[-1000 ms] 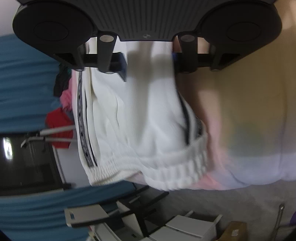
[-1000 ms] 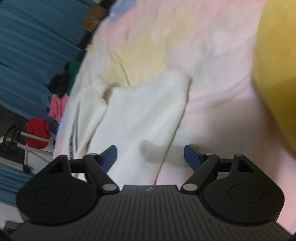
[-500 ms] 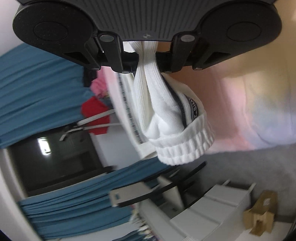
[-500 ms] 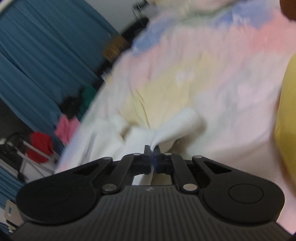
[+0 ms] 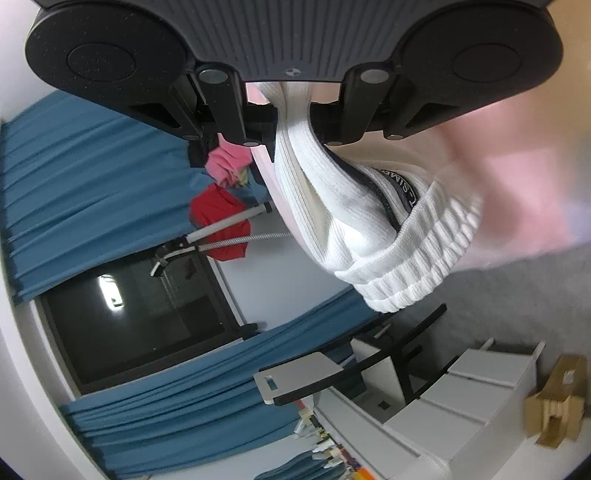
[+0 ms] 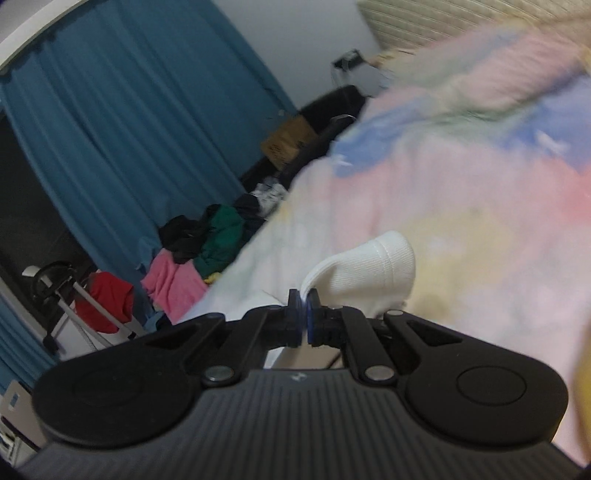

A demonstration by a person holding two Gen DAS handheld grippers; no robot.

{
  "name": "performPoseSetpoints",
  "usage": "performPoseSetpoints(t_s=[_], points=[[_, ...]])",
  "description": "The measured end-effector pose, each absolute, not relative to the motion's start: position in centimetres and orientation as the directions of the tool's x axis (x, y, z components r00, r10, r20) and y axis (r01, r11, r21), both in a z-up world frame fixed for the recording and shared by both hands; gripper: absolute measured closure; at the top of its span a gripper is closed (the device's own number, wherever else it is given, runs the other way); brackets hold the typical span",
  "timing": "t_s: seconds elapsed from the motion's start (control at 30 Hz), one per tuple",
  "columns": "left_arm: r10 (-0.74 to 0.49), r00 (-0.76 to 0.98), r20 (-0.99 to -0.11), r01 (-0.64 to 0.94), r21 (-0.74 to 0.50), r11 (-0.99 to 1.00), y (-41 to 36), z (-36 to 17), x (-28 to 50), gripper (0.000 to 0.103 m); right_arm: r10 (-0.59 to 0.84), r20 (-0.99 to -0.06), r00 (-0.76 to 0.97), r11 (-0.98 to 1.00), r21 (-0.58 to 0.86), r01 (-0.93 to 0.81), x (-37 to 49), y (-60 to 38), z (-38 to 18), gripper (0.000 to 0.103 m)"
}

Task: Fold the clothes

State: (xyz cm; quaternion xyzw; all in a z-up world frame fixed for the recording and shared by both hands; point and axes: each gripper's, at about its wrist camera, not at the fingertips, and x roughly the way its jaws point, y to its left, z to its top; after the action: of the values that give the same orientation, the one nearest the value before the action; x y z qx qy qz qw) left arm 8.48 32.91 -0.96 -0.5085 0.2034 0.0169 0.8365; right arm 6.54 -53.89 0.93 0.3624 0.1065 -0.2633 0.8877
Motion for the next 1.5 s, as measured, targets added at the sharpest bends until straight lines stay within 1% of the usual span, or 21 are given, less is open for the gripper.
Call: performPoseSetpoints(t_s=[0.1, 0.17, 0.27, 0.47, 0.57, 0.63, 0.77, 0.8, 0.83, 0.87, 0.9, 0.97, 1.0, 1.1, 1.13, 1.17, 1.2, 1.23, 1.27, 1.33, 1.5], points=[[-0.141, 0.914, -0.380, -0.254, -0.808, 0.532, 32.4, -0.7, 14.8, 0.090, -0.392, -0.363, 0.845, 0.647, 0.544, 0.534, 13.0, -54.0, 2.9, 0.097], [-0.089, 0.914, -0.397, -0.262, -0.742, 0.617, 31.5, -0.7, 19.2, 0.089, -0.403, -0.353, 0.844, 0.693, 0.485, 0.534, 18.1, -53.6, 3.5, 0.097], [-0.057, 0.890, -0.452, -0.310, -0.692, 0.652, 30.6, -1.9, 25.7, 0.089, -0.404, -0.363, 0.840, 0.729, 0.427, 0.535, 25.8, -53.4, 2.8, 0.097], [-0.008, 0.807, -0.591, -0.404, -0.561, 0.723, 29.3, -6.7, 36.8, 0.089, -0.407, -0.464, 0.786, 0.758, 0.308, 0.575, 38.5, -53.3, -3.4, 0.097], [0.018, 0.760, -0.650, -0.436, -0.489, 0.756, 28.6, -8.9, 40.3, 0.089, -0.402, -0.513, 0.759, 0.758, 0.279, 0.590, 41.7, -53.4, -6.8, 0.097], [0.025, 0.750, -0.661, -0.434, -0.463, 0.773, 28.5, -9.5, 41.0, 0.088, -0.393, -0.530, 0.751, 0.756, 0.278, 0.593, 42.6, -53.6, -8.1, 0.097], [0.012, 0.744, -0.668, -0.410, -0.442, 0.797, 28.3, -9.4, 40.5, 0.083, -0.353, -0.550, 0.757, 0.762, 0.300, 0.574, 42.8, -53.9, -8.9, 0.092], [-0.001, 0.749, -0.663, -0.399, -0.453, 0.797, 28.5, -9.2, 39.8, 0.077, -0.338, -0.547, 0.766, 0.762, 0.319, 0.564, 42.4, -54.1, -8.7, 0.090], [-0.007, 0.756, -0.655, -0.391, -0.459, 0.798, 28.7, -8.9, 38.8, 0.068, -0.324, -0.543, 0.774, 0.759, 0.339, 0.556, 41.7, -54.3, -8.3, 0.085], [-0.012, 0.763, -0.647, -0.382, -0.465, 0.799, 28.9, -8.7, 37.9, 0.056, -0.316, -0.536, 0.783, 0.756, 0.356, 0.549, 40.8, -54.2, -8.0, 0.075], [-0.016, 0.772, -0.636, -0.373, -0.473, 0.798, 29.1, -8.4, 36.9, 0.052, -0.313, -0.522, 0.794, 0.754, 0.372, 0.542, 39.6, -54.0, -7.5, 0.069], [-0.010, 0.803, -0.597, -0.359, -0.496, 0.790, 29.3, -7.8, 34.3, 0.047, -0.305, -0.492, 0.815, 0.749, 0.405, 0.525, 37.1, -53.5, -6.6, 0.047], [-0.006, 0.817, -0.576, -0.352, -0.508, 0.786, 29.4, -7.6, 33.0, 0.046, -0.298, -0.475, 0.828, 0.749, 0.422, 0.511, 35.5, -53.1, -6.1, 0.045], [-0.005, 0.847, -0.531, -0.340, -0.550, 0.763, 29.5, -7.0, 29.0, 0.043, -0.248, -0.447, 0.860, 0.732, 0.495, 0.468, 30.6, -52.3, -5.3, 0.044], [0.002, 0.854, -0.521, -0.348, -0.568, 0.745, 29.5, -7.0, 27.5, 0.039, -0.227, -0.441, 0.868, 0.717, 0.527, 0.456, 29.0, -52.1, -5.2, 0.043], [0.009, 0.859, -0.511, -0.358, -0.589, 0.725, 29.4, -7.0, 25.9, 0.030, -0.206, -0.436, 0.876, 0.697, 0.563, 0.444, 27.3, -51.9, -5.2, 0.043], [0.011, 0.863, -0.505, -0.369, -0.616, 0.696, 29.4, -7.3, 24.4, 0.027, -0.182, -0.436, 0.881, 0.673, 0.598, 0.435, 25.7, -51.8, -5.4, 0.043], [-0.007, 0.865, -0.501, -0.368, -0.644, 0.671, 29.4, -7.7, 23.3, 0.027, -0.156, -0.437, 0.886, 0.646, 0.633, 0.426, 24.4, -51.9, -5.6, 0.038], [-0.024, 0.867, -0.497, -0.367, -0.671, 0.644, 29.3, -8.0, 22.3, 0.026, -0.130, -0.436, 0.890, 0.617, 0.667, 0.417, 23.0, -51.9, -5.9, 0.037], [-0.056, 0.869, -0.491, -0.367, -0.717, 0.593, 29.2, -8.8, 20.3, 0.026, -0.073, -0.443, 0.893, 0.557, 0.725, 0.405, 20.9, -52.1, -6.8, 0.036], [-0.126, 0.827, -0.548, -0.405, -0.737, 0.541, 29.3, -10.8, 20.1, 0.022, 0.089, -0.520, 0.850, 0.460, 0.778, 0.428, 19.7, -52.5, -10.1, 0.036]])
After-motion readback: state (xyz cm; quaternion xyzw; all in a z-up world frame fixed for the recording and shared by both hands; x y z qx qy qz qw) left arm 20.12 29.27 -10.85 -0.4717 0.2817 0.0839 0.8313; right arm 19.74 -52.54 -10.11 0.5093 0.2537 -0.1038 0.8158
